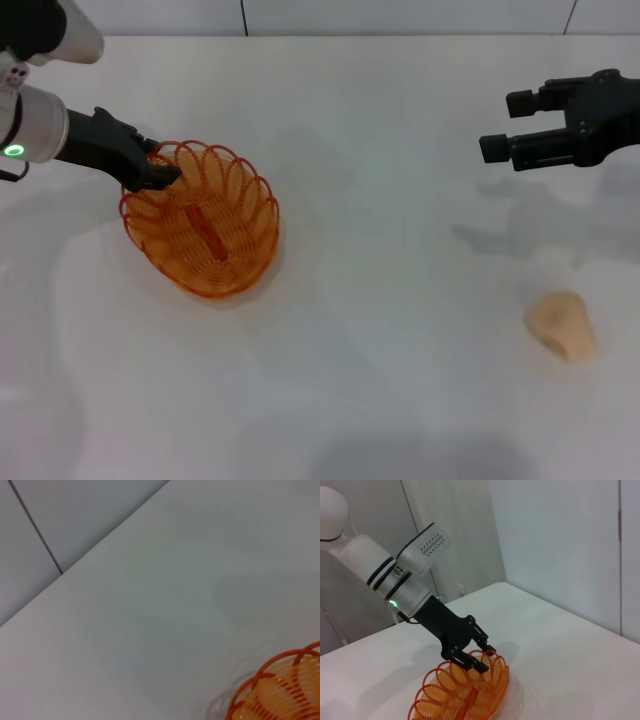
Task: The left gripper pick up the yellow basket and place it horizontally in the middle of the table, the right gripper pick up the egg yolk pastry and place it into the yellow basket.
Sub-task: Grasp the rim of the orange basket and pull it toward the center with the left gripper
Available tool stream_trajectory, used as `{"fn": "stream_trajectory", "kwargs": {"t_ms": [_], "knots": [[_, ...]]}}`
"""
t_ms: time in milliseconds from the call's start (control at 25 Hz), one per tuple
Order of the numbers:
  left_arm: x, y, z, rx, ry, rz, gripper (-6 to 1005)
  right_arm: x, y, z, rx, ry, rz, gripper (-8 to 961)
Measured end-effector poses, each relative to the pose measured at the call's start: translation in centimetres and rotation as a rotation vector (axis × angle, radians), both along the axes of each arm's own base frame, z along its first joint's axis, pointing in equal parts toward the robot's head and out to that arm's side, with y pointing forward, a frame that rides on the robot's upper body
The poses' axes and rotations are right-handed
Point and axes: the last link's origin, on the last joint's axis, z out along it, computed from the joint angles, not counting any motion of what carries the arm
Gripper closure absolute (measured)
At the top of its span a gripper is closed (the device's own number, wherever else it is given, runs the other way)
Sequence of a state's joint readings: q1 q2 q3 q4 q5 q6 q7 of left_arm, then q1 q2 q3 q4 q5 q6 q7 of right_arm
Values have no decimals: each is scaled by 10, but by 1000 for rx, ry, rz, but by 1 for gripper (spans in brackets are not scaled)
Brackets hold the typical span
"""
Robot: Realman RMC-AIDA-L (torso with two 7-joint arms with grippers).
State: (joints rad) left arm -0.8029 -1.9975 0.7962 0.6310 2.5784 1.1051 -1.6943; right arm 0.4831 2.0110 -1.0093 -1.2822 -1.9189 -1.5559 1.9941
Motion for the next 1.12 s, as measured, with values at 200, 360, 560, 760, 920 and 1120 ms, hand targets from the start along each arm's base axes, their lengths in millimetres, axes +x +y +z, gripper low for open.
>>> {"fn": "stream_trajectory", "kwargs": {"t_ms": [200,360,560,760,920,1120], "knots": [[1,1,0,4,-2,3,563,-1,0,0,-1,0,3,192],[0,1,0,11,-2,4,646,-1,0,0,-2,0,4,192],[0,3,2,25,-1,4,759,-2,1,0,-2,0,6,193],[1,4,2,37,-6,1,815,-3,1,0,-2,0,8,193],[1,4,0,33,-5,0,860,-3,2,0,-1,-1,9,193],[1,3,-1,31,-5,-1,883,-3,2,1,2,1,6,194]]}}
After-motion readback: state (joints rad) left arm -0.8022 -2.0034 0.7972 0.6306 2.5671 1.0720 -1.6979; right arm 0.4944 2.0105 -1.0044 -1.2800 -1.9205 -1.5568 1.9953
